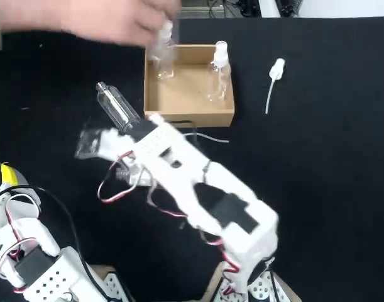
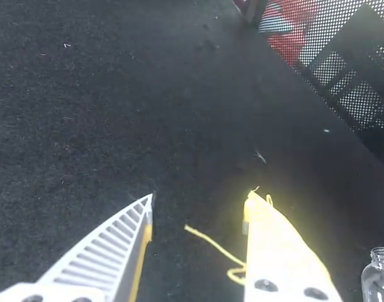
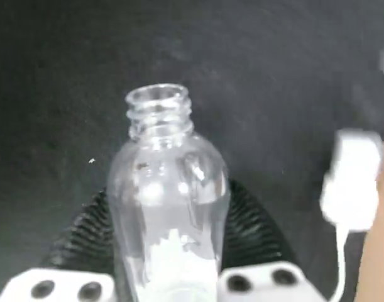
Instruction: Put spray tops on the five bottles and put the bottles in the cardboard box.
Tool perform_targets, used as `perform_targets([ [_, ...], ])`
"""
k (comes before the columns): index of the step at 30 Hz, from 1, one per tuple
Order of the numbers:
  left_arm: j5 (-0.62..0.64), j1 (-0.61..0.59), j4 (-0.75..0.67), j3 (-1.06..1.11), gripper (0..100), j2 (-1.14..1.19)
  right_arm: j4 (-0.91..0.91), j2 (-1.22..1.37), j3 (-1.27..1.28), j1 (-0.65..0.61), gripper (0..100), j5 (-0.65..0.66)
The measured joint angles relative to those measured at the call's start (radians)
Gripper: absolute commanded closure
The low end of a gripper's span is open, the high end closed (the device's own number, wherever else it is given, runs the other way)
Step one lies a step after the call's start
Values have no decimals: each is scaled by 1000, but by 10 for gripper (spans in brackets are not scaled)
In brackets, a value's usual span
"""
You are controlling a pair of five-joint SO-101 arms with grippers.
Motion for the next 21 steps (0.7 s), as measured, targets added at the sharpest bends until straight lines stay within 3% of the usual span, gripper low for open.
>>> perform_targets([
  [5, -2, 0, 5, 0, 780, 0, -110, -284, 295, 94, 988, -106],
  [10, -20, 83, 57, 0, 784, 0, -176, -582, 595, 193, 988, -135],
  [21, -92, 232, 97, 0, 784, 0, -176, -793, 752, 559, 988, -118],
])
